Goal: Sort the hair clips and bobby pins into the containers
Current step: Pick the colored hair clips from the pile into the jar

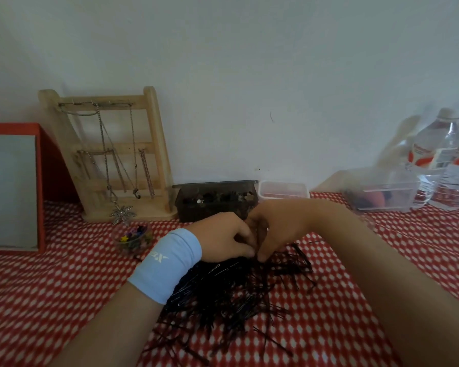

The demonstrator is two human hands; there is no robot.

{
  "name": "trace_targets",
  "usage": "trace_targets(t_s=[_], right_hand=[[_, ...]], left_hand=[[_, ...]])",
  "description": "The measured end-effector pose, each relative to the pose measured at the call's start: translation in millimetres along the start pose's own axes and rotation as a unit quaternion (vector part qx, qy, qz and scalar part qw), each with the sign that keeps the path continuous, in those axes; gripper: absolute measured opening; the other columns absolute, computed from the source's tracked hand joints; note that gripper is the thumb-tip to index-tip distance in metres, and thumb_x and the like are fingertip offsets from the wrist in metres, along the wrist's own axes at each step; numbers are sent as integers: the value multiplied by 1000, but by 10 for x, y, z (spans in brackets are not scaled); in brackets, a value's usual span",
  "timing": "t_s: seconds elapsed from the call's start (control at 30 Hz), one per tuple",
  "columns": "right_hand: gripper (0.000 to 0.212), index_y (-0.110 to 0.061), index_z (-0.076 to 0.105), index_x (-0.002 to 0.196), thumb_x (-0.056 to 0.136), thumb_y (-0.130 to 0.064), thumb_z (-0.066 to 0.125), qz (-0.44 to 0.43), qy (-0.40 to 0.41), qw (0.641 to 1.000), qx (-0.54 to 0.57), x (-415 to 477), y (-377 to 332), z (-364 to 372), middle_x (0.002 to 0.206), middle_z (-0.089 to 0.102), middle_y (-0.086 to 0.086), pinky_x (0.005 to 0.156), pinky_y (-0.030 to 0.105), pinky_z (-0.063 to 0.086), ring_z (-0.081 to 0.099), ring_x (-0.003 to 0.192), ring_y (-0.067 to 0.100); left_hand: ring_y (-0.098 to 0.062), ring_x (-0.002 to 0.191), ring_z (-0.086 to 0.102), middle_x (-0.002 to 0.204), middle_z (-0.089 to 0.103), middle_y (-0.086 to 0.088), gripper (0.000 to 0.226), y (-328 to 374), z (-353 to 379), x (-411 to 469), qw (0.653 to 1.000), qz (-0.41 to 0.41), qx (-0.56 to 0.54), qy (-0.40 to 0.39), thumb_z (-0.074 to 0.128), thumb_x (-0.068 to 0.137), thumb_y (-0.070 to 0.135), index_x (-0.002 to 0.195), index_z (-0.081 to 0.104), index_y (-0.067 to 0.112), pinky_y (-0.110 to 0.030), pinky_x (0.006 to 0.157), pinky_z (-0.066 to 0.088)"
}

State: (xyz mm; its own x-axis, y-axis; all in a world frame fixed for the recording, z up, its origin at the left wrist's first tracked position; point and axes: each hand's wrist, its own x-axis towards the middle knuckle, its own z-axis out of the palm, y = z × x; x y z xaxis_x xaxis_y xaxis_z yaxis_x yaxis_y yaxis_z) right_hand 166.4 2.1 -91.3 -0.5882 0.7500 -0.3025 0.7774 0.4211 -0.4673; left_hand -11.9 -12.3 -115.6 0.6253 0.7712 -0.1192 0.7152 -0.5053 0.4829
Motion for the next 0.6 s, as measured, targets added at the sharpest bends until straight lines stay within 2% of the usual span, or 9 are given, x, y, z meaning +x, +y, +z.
trace_targets(t_s=[0.07, 0.17, 0.27, 0.33, 0.4, 0.5, 0.53, 0.6], right_hand=[[35, -23, 64, 102, 75, -20, 87, -4, 19, 999, 43, -22, 1, -21, 86, 77, -5, 78, 37, 61, 73, 67, 18], [38, -17, 64, 107, 77, -12, 86, -25, 72, 991, 109, -69, 3, -79, 90, 77, 2, 65, 29, 58, 74, 68, 23], [42, -16, 64, 113, 78, -6, 84, -44, 120, 979, 156, -125, 12, -146, 96, 77, 5, 55, 18, 52, 72, 65, 14], [40, -16, 66, 112, 77, -5, 84, -63, 153, 968, 188, -140, 33, -174, 98, 76, 6, 55, 20, 53, 72, 67, 18], [34, -18, 71, 106, 76, -8, 85, -83, 186, 960, 194, -127, 61, -187, 97, 76, 4, 64, 26, 57, 72, 73, 19], [26, -24, 77, 103, 78, -18, 85, -102, 223, 955, 166, -89, 80, -175, 96, 77, -2, 84, 34, 59, 73, 87, 15], [24, -25, 78, 103, 80, -19, 83, -106, 233, 953, 162, -85, 85, -171, 95, 77, -3, 83, 34, 60, 73, 86, 17], [19, -21, 79, 101, 82, -18, 81, -109, 252, 945, 177, -94, 72, -170, 92, 77, -3, 66, 28, 58, 74, 75, 20]], left_hand=[[-10, 73, 70, 81, 72, 13, 12, -20, -39, -12, 998, -8, -65, 25, 63, 93, 21, 98, 75, 20, -21, 73, 55], [-4, 58, 63, 62, 68, 11, 11, -42, -84, -31, 984, -35, -152, 86, 64, 93, 21, 93, 75, 18, -15, 50, 44], [-7, 58, 57, 65, 65, 1, 9, -61, -120, -31, 952, -70, -260, 148, 70, 88, 27, 90, 76, 21, -21, 48, 43], [-11, 62, 54, 72, 64, -4, 7, -67, -138, -14, 924, -85, -329, 173, 73, 86, 27, 86, 76, 21, -21, 48, 42], [-11, 62, 53, 77, 64, -7, 6, -70, -148, -3, 896, -93, -391, 187, 73, 85, 24, 83, 74, 19, -20, 44, 39], [-8, 61, 58, 77, 69, 0, 9, -71, -165, -19, 878, -94, -430, 187, 66, 91, 23, 88, 71, 16, -20, 46, 40], [-8, 63, 60, 80, 72, 1, 13, -75, -176, -26, 873, -92, -444, 182, 61, 95, 24, 92, 70, 15, -20, 48, 42], [-10, 67, 63, 89, 76, -1, 17, -80, -217, -66, 859, -88, -473, 175, 50, 101, 23, 103, 65, 15, -20, 50, 44]])
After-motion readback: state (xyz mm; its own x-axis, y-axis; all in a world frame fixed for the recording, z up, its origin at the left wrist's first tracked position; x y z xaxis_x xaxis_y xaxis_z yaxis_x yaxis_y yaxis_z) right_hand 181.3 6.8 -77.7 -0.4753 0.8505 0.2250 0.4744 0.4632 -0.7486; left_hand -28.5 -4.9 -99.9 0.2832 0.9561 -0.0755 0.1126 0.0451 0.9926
